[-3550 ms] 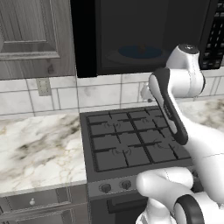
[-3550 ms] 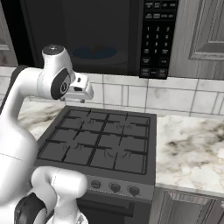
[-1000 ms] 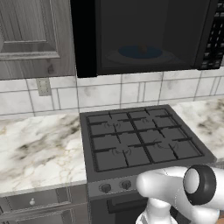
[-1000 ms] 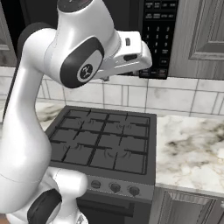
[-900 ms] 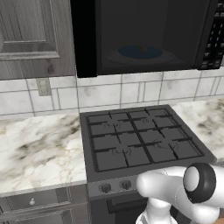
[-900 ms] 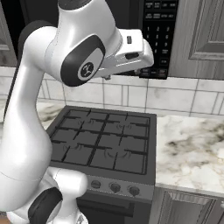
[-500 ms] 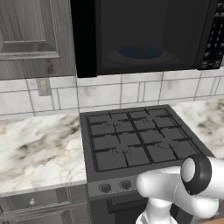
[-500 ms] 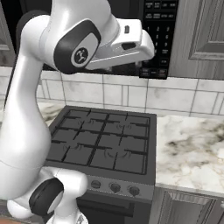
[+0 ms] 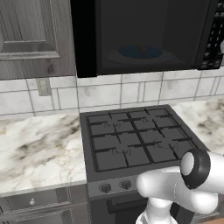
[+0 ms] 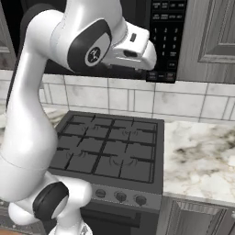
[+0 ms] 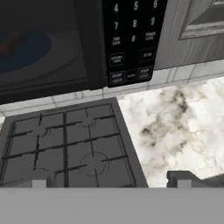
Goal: Retrieve the reheated potato from the microwave, then place the potato, cheese, and condiment on the cutting board.
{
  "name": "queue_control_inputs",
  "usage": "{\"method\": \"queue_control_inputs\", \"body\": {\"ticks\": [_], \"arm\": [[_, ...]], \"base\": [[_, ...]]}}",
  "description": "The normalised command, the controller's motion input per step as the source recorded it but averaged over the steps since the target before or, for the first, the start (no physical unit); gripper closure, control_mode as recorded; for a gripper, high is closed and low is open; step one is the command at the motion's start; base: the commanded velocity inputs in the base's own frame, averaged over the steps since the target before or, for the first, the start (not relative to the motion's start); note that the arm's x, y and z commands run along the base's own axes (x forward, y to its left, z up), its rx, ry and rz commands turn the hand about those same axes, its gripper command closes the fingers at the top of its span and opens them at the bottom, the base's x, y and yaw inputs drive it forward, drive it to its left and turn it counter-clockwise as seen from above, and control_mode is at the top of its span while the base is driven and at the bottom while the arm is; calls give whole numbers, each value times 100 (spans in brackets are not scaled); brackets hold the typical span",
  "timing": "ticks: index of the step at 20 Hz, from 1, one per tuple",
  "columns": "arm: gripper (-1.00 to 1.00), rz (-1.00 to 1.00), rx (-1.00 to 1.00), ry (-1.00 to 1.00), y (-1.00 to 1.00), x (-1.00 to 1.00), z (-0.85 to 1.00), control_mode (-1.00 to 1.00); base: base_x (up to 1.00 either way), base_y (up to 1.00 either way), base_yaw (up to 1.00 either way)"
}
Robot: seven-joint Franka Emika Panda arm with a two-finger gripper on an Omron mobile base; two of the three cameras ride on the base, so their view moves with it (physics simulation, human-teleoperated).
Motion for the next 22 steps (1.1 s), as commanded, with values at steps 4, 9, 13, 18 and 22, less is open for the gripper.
{"method": "queue_control_inputs", "body": {"ticks": [4, 9, 13, 18, 22], "arm": [[-100, 0, 18, -11, 0, 41, 1, -100], [-100, 0, 1, -11, 2, 46, 5, -100], [-100, 0, 0, -16, 6, 59, -4, -100], [-100, 1, 0, -19, 0, 50, -22, -100], [-100, 6, 0, -11, -4, 48, -23, -100]], "base": [[0, 0, 0], [0, 0, 0], [0, 0, 0], [0, 0, 0], [0, 0, 0]]}}
